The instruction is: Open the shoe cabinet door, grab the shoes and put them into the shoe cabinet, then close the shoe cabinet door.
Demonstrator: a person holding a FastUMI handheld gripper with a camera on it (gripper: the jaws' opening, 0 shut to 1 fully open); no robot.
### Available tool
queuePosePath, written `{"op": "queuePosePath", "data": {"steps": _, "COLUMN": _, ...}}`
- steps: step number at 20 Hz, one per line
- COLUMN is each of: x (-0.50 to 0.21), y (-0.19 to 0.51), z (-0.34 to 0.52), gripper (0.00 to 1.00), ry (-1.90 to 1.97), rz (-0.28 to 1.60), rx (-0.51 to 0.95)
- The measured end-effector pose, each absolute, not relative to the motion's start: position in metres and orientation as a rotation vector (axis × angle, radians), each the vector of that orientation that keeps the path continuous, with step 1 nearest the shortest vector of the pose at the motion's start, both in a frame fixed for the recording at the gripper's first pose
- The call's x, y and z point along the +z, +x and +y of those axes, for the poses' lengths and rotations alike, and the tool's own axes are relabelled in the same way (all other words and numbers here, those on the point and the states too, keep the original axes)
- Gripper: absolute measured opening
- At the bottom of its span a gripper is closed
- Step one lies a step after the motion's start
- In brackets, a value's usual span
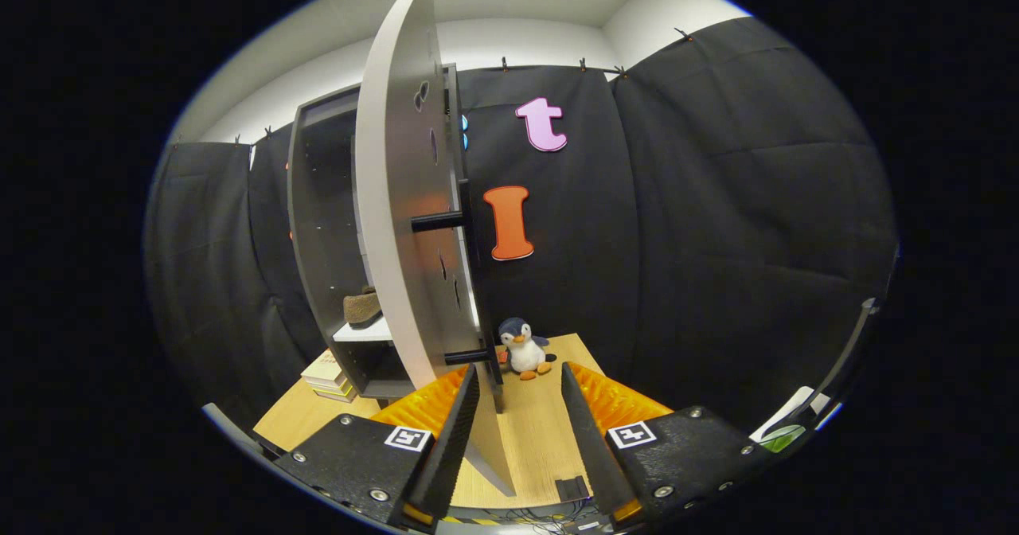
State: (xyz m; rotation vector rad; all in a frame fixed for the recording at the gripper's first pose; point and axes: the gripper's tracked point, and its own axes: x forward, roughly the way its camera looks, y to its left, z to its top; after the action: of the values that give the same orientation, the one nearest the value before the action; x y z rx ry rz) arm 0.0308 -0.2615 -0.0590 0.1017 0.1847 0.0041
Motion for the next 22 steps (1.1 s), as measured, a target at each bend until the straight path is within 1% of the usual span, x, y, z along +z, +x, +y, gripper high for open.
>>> {"op": "queuePosePath", "data": {"steps": 11, "x": -0.051, "y": 0.037, "z": -0.241, "gripper": 0.67, "ry": 0.088, "rz": 0.125, "rx": 0.135}}
{"op": "queuePosePath", "data": {"steps": 18, "x": -0.05, "y": 0.04, "z": -0.227, "gripper": 0.67, "ry": 0.099, "rz": 0.119, "rx": 0.269}}
{"op": "queuePosePath", "data": {"steps": 22, "x": -0.052, "y": 0.042, "z": -0.223, "gripper": 0.67, "ry": 0.126, "rz": 0.121, "rx": 0.317}}
